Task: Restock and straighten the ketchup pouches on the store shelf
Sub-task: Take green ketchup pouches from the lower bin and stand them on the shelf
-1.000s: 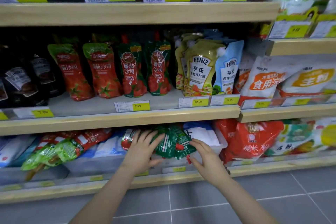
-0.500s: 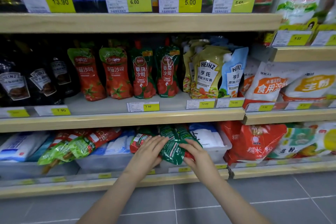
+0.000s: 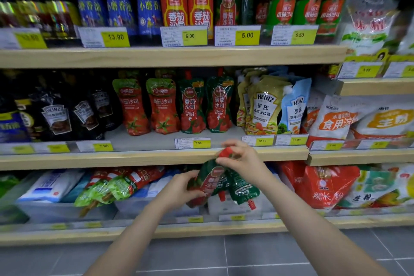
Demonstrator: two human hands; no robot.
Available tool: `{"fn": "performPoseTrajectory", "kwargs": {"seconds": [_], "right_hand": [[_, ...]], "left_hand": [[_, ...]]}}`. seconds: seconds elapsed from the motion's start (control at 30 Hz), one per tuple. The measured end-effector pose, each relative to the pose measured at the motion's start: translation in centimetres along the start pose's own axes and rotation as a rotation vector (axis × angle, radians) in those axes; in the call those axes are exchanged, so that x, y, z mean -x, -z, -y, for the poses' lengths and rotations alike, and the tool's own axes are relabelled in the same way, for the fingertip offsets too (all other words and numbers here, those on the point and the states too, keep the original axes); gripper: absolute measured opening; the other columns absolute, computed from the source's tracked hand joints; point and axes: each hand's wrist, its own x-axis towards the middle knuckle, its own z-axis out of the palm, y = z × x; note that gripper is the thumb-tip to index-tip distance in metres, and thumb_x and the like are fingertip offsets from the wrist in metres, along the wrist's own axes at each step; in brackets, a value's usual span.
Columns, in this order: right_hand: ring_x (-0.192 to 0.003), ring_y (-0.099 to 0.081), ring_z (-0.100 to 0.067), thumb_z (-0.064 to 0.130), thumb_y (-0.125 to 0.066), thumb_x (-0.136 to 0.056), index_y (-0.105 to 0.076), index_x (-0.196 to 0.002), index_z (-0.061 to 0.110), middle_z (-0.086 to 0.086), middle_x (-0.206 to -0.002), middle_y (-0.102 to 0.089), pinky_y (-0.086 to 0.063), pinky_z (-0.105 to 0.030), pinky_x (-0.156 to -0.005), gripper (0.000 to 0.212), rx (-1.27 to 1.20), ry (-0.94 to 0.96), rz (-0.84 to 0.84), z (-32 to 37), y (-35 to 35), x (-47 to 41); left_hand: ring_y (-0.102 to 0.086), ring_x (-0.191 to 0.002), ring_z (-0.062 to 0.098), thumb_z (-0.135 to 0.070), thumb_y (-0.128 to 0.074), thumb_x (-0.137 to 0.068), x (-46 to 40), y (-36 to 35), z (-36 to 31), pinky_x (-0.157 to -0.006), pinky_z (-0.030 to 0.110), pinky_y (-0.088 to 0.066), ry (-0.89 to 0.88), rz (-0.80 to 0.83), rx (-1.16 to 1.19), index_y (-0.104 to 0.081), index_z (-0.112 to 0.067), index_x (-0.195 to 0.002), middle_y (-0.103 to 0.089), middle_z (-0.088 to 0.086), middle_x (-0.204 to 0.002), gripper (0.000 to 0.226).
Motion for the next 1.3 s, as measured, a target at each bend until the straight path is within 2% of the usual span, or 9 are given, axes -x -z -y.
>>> {"fn": "performPoseTrajectory", "kwargs": {"seconds": [0.1, 0.27, 0.5, 0.7, 0.83, 1.0, 1.13, 1.23, 1.3], "right_hand": [[-0.073, -0.067, -0.004, 0.019, -0.069, -0.080, -0.071, -0.076, 0.021, 0.008, -0.077, -0.072, -0.050, -0.015, -0.060, 0.005, -0.203, -0.084, 0.000, 0.7, 0.2, -0.2], [-0.070, -0.069, -0.011, 0.023, -0.070, -0.080, -0.070, -0.079, 0.020, 0.000, -0.080, -0.073, -0.052, -0.020, -0.058, 0.003, -0.212, -0.155, -0.094, 0.6, 0.2, -0.1], [-0.074, -0.069, -0.018, 0.029, -0.075, -0.073, -0.071, -0.080, 0.014, 0.000, -0.078, -0.074, -0.054, -0.030, -0.063, 0.017, -0.238, -0.257, -0.123, 0.7, 2.0, 0.0], [-0.082, -0.070, -0.009, 0.025, -0.073, -0.076, -0.069, -0.092, 0.020, 0.004, -0.088, -0.075, -0.054, -0.020, -0.062, 0.017, -0.267, -0.299, -0.018, -1.5, 2.1, 2.4], [-0.074, -0.070, -0.008, 0.018, -0.070, -0.079, -0.068, -0.086, 0.018, 0.005, -0.079, -0.075, -0.052, -0.018, -0.054, 0.007, -0.311, -0.274, -0.090, -1.3, 2.7, 1.9], [-0.083, -0.069, -0.008, 0.017, -0.074, -0.075, -0.064, -0.096, 0.022, 0.009, -0.088, -0.074, -0.054, -0.019, -0.062, 0.023, -0.357, -0.130, -0.173, -0.2, 3.1, 1.4], [-0.094, -0.062, -0.011, 0.014, -0.080, -0.067, -0.056, -0.105, 0.025, 0.005, -0.100, -0.067, -0.055, -0.031, -0.078, 0.047, -0.131, -0.109, -0.201, -0.6, 1.6, 1.8], [-0.093, -0.062, -0.014, 0.009, -0.079, -0.067, -0.057, -0.102, 0.023, 0.004, -0.096, -0.067, -0.053, -0.035, -0.080, 0.043, -0.138, -0.089, -0.277, -0.9, 1.5, 1.4], [-0.094, -0.062, -0.014, 0.009, -0.079, -0.067, -0.057, -0.097, 0.028, 0.006, -0.095, -0.067, -0.053, -0.036, -0.080, 0.041, -0.138, -0.074, -0.302, -0.7, 1.8, 0.5]], "left_hand": [[-0.056, -0.092, -0.016, -0.025, -0.076, -0.075, -0.1, -0.5, -1.0, -0.074, 0.005, -0.045, 0.031, 0.111, 0.148, -0.053, -0.037, -0.112, -0.061, -0.025, -0.102, 0.045], [-0.061, -0.097, 0.000, -0.020, -0.082, -0.066, 0.3, -4.3, -1.3, -0.086, 0.022, -0.050, 0.070, 0.028, 0.263, -0.049, -0.033, -0.108, -0.064, -0.011, -0.108, 0.055], [-0.062, -0.097, 0.001, -0.019, -0.081, -0.068, -0.2, -5.0, -2.4, -0.084, 0.025, -0.053, 0.067, 0.075, 0.323, -0.052, -0.034, -0.108, -0.065, -0.012, -0.107, 0.052], [-0.063, -0.093, -0.004, -0.017, -0.081, -0.068, -0.5, -4.7, -3.5, -0.080, 0.017, -0.051, 0.048, 0.003, 0.376, -0.051, -0.038, -0.107, -0.065, -0.014, -0.105, 0.054], [-0.063, -0.101, 0.007, -0.020, -0.085, -0.062, -0.8, -5.1, -3.5, -0.089, 0.033, -0.053, 0.041, 0.027, 0.402, -0.055, -0.030, -0.111, -0.066, -0.006, -0.111, 0.058], [-0.065, -0.092, 0.001, -0.024, -0.084, -0.061, -1.9, -4.3, -4.6, -0.081, 0.026, -0.055, 0.000, -0.117, 0.388, -0.058, -0.040, -0.101, -0.069, -0.014, -0.101, 0.050], [-0.066, -0.083, -0.001, -0.031, -0.081, -0.057, -2.6, -3.2, -6.0, -0.073, 0.022, -0.054, -0.068, -0.195, 0.371, -0.060, -0.046, -0.094, -0.071, -0.017, -0.090, 0.045], [-0.062, -0.091, -0.006, -0.036, -0.082, -0.059, -2.8, -1.7, -5.9, -0.079, 0.017, -0.051, -0.121, -0.133, 0.311, -0.054, -0.053, -0.103, -0.067, -0.022, -0.100, 0.055], [-0.056, -0.103, -0.007, -0.043, -0.082, -0.062, -3.2, 0.4, -4.8, -0.088, 0.017, -0.046, -0.151, -0.205, 0.192, -0.052, -0.044, -0.116, -0.061, -0.021, -0.113, 0.063]]}}
